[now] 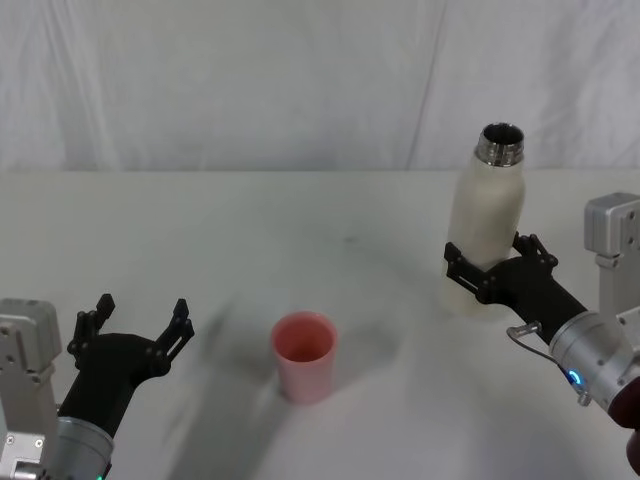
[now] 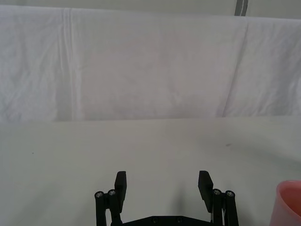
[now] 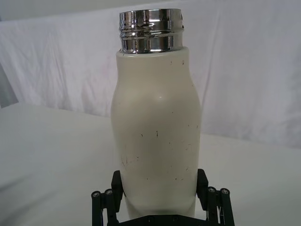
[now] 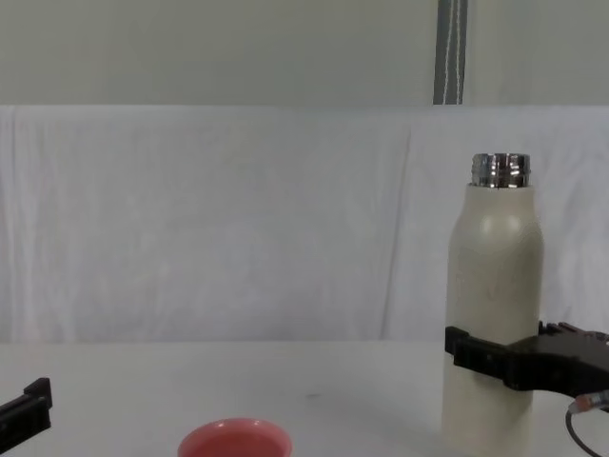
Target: Grasp the thermos with one hand and pour water into the cup lid.
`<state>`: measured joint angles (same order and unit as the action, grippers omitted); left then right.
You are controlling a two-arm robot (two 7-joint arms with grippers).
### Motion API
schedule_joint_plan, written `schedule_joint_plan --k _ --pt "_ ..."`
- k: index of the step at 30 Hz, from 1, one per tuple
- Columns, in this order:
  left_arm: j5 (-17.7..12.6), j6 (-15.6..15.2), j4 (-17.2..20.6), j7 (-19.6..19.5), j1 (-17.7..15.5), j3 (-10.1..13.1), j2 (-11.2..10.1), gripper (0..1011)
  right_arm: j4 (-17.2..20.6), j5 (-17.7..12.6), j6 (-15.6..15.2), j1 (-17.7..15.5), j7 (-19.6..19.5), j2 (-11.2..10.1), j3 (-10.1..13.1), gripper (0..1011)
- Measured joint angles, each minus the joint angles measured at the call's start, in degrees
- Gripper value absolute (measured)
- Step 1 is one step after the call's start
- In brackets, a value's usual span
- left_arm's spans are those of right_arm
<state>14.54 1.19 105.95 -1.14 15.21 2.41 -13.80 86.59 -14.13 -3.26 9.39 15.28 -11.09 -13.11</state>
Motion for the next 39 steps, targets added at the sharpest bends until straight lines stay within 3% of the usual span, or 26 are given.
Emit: schedule_joint_plan --k 12,39 --pt "0.0 0.0 0.0 0.0 0.0 0.0 0.0 1001 -2.8 -0.7 0.9 0.9 -0.8 0.1 -0.5 950" --pt "0.0 0.0 0.0 0.0 0.0 0.0 0.0 1001 -5.4 -0.4 1.9 1.7 -1.9 0.9 -1.2 950"
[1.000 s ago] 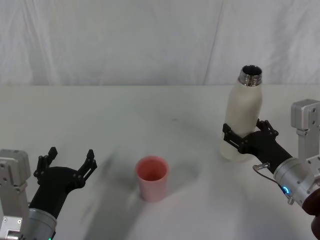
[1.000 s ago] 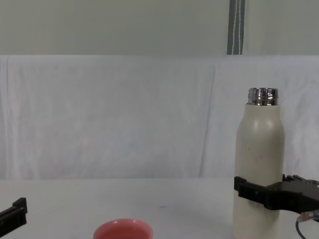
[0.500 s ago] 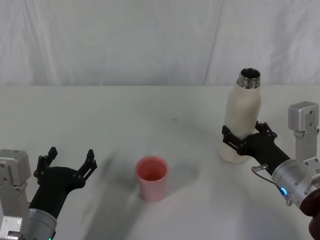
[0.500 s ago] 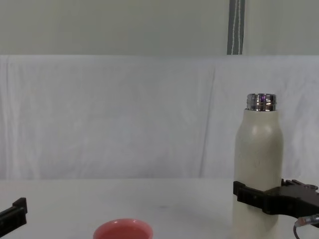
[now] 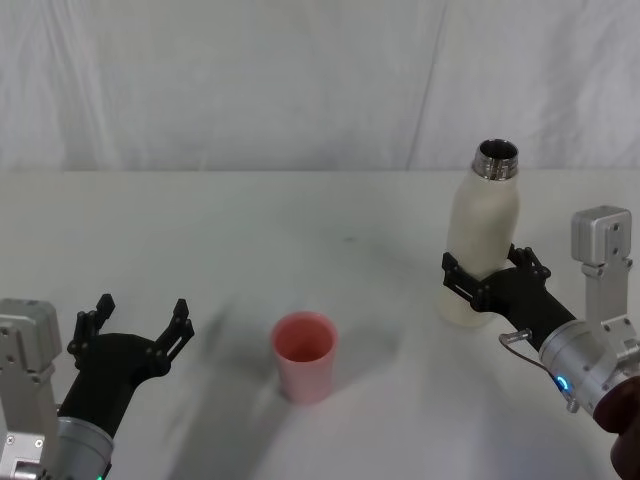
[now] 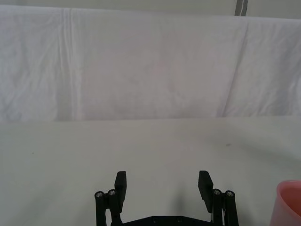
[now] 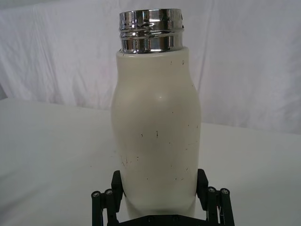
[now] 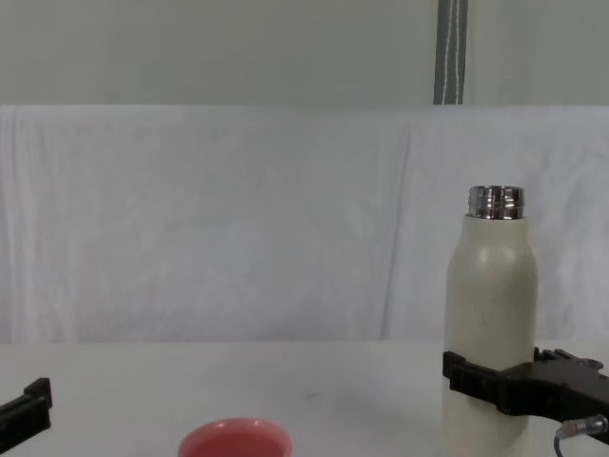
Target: Grasp the thermos with one hand and pour water into the cup lid.
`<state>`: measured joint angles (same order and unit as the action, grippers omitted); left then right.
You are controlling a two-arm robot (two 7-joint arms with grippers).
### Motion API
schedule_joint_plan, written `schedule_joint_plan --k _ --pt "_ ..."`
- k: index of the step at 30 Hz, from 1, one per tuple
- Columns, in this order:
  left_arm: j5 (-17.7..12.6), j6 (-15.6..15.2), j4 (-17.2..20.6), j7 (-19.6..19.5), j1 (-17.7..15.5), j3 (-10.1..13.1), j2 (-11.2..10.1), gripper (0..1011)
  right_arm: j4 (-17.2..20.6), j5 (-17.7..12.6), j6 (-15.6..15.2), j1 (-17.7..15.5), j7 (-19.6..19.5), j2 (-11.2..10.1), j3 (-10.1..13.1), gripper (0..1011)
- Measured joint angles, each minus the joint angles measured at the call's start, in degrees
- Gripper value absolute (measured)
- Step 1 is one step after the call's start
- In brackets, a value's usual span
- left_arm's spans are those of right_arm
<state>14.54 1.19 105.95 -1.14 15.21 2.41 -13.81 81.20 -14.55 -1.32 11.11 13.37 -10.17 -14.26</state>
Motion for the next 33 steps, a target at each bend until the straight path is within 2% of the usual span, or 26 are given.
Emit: schedule_joint_plan --k 33 --pt "0.0 0.0 0.0 0.0 0.0 0.0 0.0 1001 -0.3 0.2 0.1 0.0 -0.2 0.3 0.2 950"
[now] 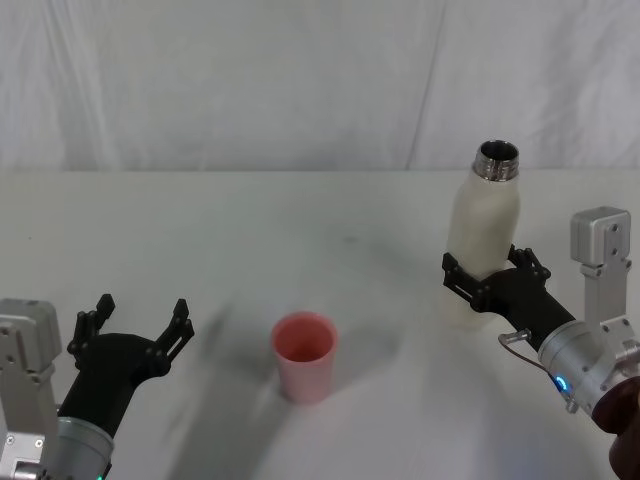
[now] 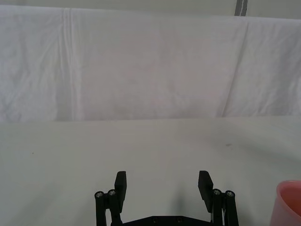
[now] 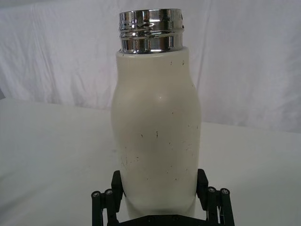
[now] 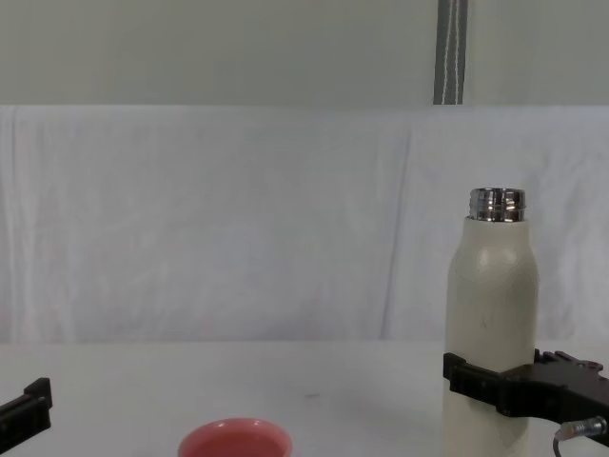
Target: Grasp the thermos with one hand and pour water into the cup lid.
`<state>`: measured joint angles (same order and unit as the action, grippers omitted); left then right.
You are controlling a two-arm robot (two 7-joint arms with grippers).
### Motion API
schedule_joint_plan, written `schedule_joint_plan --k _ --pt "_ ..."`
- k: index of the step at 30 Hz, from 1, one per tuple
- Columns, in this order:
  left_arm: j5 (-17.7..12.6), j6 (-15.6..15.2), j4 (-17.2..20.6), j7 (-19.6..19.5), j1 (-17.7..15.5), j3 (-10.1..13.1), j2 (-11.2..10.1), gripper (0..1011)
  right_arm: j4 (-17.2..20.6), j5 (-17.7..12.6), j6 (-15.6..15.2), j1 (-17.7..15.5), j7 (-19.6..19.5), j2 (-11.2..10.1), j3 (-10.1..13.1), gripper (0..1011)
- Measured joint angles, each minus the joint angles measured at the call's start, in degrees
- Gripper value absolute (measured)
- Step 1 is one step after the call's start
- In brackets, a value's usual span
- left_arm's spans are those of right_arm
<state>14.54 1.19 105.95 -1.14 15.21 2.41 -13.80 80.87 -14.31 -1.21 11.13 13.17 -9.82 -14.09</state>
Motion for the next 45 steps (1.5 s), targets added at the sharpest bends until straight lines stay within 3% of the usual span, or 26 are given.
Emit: schedule_joint_plan --k 45 --pt "0.0 0.0 0.0 0.0 0.0 0.0 0.0 1001 0.1 -0.1 0.0 0.0 0.1 0.0 0.0 1001"
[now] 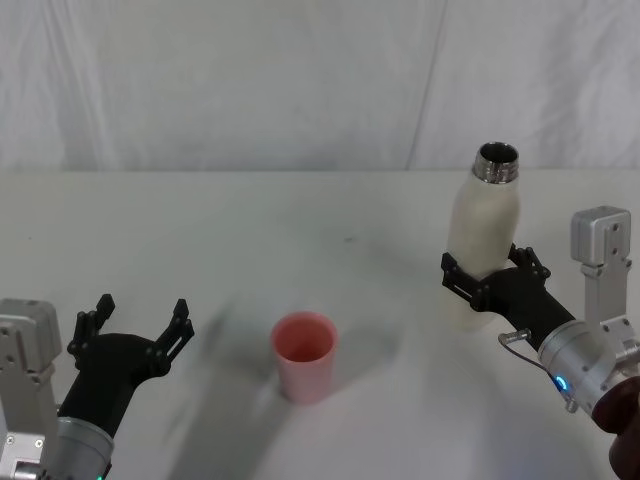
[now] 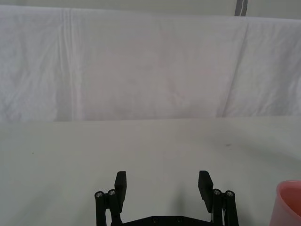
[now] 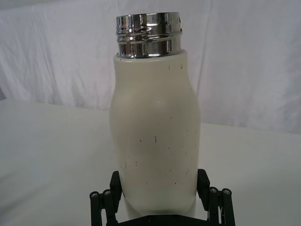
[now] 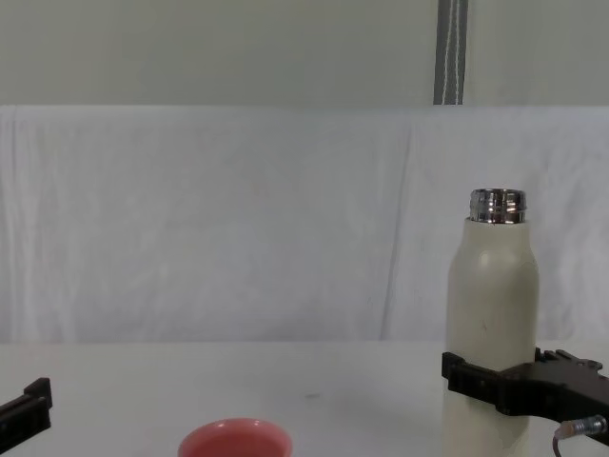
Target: Grasp the thermos with one hand and pour water into the cup lid.
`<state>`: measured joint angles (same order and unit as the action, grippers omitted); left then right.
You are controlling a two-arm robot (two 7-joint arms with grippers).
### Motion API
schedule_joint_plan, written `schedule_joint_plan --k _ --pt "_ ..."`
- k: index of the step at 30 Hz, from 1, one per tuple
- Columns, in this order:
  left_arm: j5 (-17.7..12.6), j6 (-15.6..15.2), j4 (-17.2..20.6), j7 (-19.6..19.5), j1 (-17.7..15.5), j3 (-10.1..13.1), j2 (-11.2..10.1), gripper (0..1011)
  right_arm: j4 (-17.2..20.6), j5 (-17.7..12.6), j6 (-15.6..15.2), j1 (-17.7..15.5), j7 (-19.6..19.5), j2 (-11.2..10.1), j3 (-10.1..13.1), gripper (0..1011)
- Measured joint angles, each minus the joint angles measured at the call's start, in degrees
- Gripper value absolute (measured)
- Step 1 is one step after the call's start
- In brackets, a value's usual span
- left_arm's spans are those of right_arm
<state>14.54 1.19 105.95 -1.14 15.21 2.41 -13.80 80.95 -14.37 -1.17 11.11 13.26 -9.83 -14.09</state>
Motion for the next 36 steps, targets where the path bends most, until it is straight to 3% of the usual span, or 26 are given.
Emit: schedule_joint_plan --k 36 --pt "0.0 0.0 0.0 0.0 0.0 0.0 0.0 1001 0.3 -0.4 0.0 -0.7 0.5 -0.3 0.0 1001"
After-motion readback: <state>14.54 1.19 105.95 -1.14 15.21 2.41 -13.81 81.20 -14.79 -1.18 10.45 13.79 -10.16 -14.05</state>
